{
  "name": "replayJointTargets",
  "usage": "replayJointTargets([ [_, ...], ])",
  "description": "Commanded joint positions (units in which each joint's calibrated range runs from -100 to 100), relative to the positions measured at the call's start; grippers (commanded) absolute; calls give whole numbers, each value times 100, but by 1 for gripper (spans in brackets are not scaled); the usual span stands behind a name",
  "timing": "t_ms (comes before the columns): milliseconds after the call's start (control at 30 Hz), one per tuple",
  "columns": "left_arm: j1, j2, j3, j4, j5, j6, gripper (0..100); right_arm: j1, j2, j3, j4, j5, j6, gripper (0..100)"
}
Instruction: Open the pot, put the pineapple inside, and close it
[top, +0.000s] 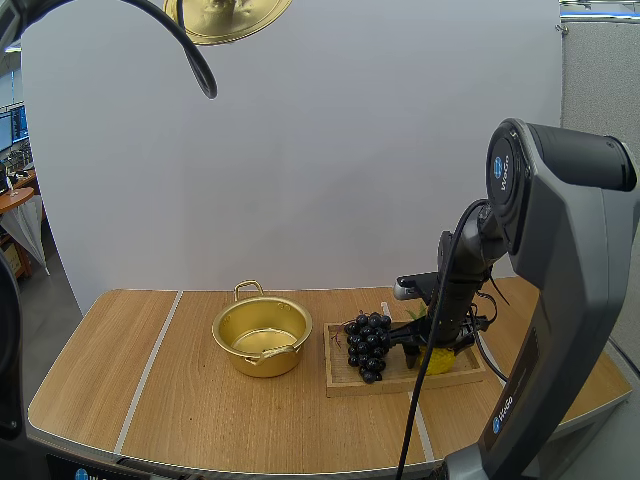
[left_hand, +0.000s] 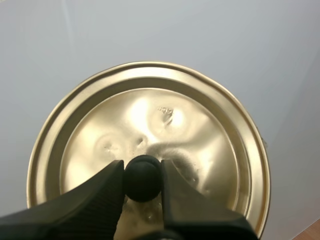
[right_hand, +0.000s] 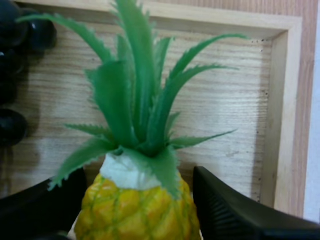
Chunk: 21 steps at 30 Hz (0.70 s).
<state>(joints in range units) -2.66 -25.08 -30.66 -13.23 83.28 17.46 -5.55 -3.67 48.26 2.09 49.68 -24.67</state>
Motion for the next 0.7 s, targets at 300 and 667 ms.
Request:
replayJointTargets([
  [300,-25,-36,-58,26,-117,-23,0,1,-109,17,280,4,-32,0],
  [667,-25,-36,-58,26,-117,-23,0,108,-1162,-181,418,-149,-78,0],
])
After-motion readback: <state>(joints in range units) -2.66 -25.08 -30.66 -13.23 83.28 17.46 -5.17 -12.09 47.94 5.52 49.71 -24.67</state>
